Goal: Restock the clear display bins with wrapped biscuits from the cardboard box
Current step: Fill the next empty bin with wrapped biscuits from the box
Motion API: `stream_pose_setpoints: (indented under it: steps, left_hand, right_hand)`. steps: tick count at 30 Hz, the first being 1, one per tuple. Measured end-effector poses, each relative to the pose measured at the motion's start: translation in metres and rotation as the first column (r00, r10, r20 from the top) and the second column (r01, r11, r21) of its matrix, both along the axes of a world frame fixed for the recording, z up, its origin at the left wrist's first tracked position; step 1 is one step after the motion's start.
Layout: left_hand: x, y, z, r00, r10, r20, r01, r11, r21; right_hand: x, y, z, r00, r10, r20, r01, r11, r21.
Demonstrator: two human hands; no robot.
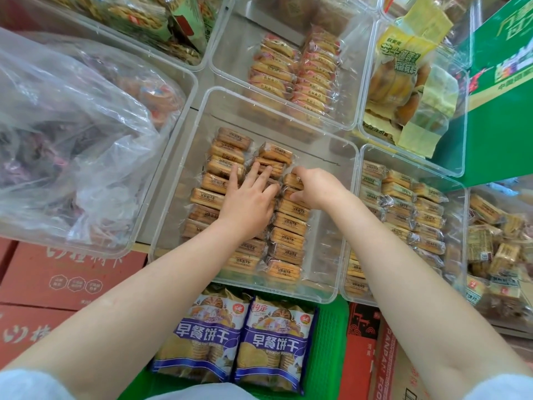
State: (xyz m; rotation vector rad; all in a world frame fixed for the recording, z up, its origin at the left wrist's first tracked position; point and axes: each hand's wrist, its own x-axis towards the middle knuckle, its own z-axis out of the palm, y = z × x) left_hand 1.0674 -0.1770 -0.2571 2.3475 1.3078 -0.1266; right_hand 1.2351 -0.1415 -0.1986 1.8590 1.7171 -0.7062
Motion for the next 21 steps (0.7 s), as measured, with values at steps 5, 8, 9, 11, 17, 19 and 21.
stream_pose_setpoints:
  steps: [5, 8, 9, 11, 17, 19, 21]
  left_hand:
    - [0.002, -0.007, 0.002, 0.994, -0.058, -0.096, 0.057, 0.998, -0.017]
    - [0.000, -0.011, 0.005, 0.985, -0.092, -0.143, 0.087, 0.995, -0.037]
    - [-0.002, -0.011, 0.007, 0.985, -0.091, -0.149, 0.084, 0.995, -0.053]
    - [-0.007, -0.012, 0.017, 0.986, -0.077, -0.146, 0.062, 0.993, -0.102]
    - [-0.007, -0.067, 0.087, 0.961, 0.193, 0.201, -0.152, 0.967, -0.202]
    - [0.009, -0.101, 0.112, 0.901, 0.260, 0.347, -0.200, 0.960, -0.198]
    - [0.036, -0.139, 0.131, 0.846, 0.268, 0.462, -0.193, 0.960, -0.203]
  right_hand:
    - [0.001, -0.022, -0.016, 0.999, -0.010, 0.043, 0.007, 0.998, 0.063]
    - [-0.013, -0.056, -0.023, 0.993, 0.002, 0.119, -0.018, 0.991, 0.130]
    - [-0.017, -0.066, -0.021, 0.992, -0.001, 0.124, -0.016, 0.990, 0.140]
    - [-0.019, -0.081, -0.011, 0.995, -0.023, 0.095, 0.011, 0.991, 0.132]
    - [-0.008, -0.145, 0.066, 0.938, -0.074, -0.337, 0.179, 0.940, 0.292]
    - [0.007, -0.179, 0.098, 0.892, -0.056, -0.449, 0.250, 0.888, 0.386]
    - [0.033, -0.221, 0.125, 0.861, -0.032, -0.507, 0.319, 0.810, 0.491]
